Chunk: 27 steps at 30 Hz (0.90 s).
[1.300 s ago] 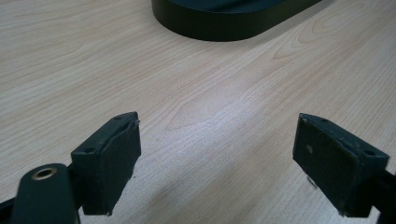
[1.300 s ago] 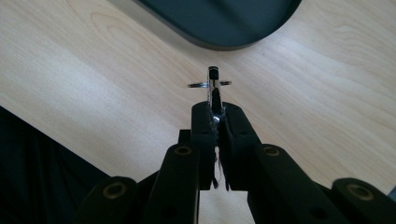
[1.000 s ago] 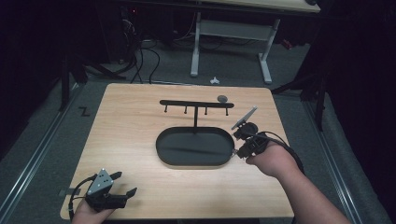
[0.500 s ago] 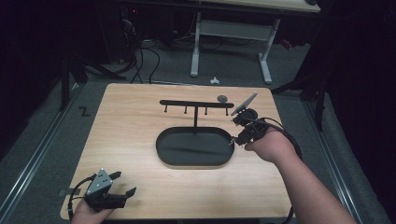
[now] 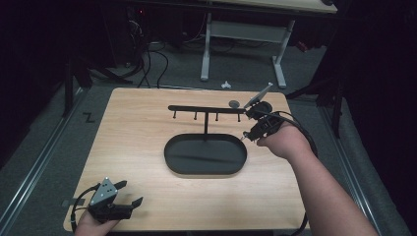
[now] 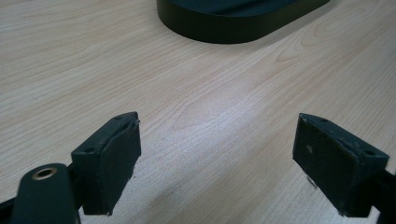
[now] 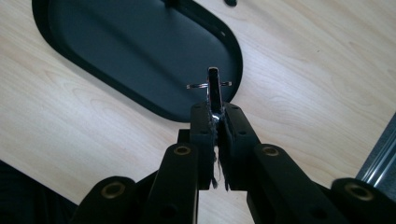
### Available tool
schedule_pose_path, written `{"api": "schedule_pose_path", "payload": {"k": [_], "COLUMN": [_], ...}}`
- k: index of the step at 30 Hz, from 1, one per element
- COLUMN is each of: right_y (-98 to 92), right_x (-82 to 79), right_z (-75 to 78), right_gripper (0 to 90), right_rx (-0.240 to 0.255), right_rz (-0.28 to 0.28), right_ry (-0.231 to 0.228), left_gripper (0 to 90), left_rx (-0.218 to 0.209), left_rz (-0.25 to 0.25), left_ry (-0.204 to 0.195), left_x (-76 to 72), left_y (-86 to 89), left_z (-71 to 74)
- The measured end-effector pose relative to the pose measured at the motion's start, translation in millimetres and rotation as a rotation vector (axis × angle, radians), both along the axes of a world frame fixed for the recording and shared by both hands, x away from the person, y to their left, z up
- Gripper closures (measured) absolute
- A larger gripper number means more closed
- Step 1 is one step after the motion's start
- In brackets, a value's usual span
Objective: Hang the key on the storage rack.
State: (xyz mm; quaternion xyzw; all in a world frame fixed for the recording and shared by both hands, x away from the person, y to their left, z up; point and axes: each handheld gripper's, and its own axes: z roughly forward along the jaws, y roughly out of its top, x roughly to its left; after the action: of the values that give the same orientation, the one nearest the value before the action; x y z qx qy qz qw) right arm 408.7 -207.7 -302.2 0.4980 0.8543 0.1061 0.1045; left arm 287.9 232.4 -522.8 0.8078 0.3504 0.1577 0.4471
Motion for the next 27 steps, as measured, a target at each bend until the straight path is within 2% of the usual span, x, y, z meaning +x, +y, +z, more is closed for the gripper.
{"api": "schedule_pose_path", "payload": {"k": [15,19,27], "right_y": [10.2,10.6,7.9], "right_x": [20.3,22.5,23.6], "right_z": [15.4,15.4,22.0], "right_gripper": [84.7,84.7,84.7], "right_rx": [-0.002,0.013,0.001], "right_rz": [-0.008,-0.027,-0.054], "right_ry": [-0.054,-0.053,-0.063], "left_gripper": [15.7,15.7,15.7], "left_rx": [-0.006,-0.005,-0.014], "left_rz": [0.004,0.005,0.011], "left_ry": [0.002,-0.003,-0.002], "left_x": [-0.3,-0.3,-1.2], "left_y": [1.7,2.3,4.9], "left_z": [0.4,1.0,2.2]}}
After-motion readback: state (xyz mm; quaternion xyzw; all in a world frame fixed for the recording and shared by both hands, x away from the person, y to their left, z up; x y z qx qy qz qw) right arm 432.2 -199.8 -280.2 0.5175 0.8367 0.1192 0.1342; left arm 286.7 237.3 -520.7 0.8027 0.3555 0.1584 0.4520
